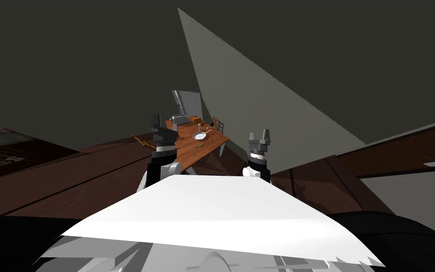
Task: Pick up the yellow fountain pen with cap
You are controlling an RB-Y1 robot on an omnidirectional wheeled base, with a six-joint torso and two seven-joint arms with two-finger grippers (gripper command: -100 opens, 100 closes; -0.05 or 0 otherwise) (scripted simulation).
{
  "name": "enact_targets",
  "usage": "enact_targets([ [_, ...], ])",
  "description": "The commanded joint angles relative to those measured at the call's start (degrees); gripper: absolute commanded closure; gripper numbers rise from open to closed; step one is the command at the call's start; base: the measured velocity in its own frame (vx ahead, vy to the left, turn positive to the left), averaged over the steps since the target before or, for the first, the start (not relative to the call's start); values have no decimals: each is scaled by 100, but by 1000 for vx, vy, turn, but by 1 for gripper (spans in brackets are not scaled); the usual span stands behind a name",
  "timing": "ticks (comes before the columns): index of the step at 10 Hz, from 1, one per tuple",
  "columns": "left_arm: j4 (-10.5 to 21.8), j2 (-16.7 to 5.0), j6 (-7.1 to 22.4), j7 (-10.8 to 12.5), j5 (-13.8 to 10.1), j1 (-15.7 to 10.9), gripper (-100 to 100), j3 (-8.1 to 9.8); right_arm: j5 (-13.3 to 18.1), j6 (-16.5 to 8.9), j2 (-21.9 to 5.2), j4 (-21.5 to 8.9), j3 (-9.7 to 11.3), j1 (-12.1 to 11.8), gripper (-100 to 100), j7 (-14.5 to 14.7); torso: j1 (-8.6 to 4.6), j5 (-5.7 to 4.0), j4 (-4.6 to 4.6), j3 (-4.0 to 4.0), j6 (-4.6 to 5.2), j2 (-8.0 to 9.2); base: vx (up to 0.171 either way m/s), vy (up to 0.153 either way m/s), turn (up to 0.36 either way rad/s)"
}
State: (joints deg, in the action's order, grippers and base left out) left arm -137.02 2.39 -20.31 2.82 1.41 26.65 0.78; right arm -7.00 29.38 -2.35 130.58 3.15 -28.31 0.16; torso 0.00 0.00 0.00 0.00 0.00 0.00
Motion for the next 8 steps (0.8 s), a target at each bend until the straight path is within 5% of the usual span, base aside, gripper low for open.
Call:
enact_targets([
  [1,87,-255,97,0,-32,-24,-100,22,0,0,0,0,0,0,0,0,0,0,0,0,0,0,1,-17,-40],
  [5,586,-934,638,0,-224,-165,-100,158,0,0,1,0,1,0,0,0,-29,-6,-1,-3,2,-5,7,-72,-94],
  [8,766,-1129,875,0,-294,-217,-100,208,0,0,1,0,1,0,0,0,-21,-4,-1,-3,1,-4,8,-51,-51],
])
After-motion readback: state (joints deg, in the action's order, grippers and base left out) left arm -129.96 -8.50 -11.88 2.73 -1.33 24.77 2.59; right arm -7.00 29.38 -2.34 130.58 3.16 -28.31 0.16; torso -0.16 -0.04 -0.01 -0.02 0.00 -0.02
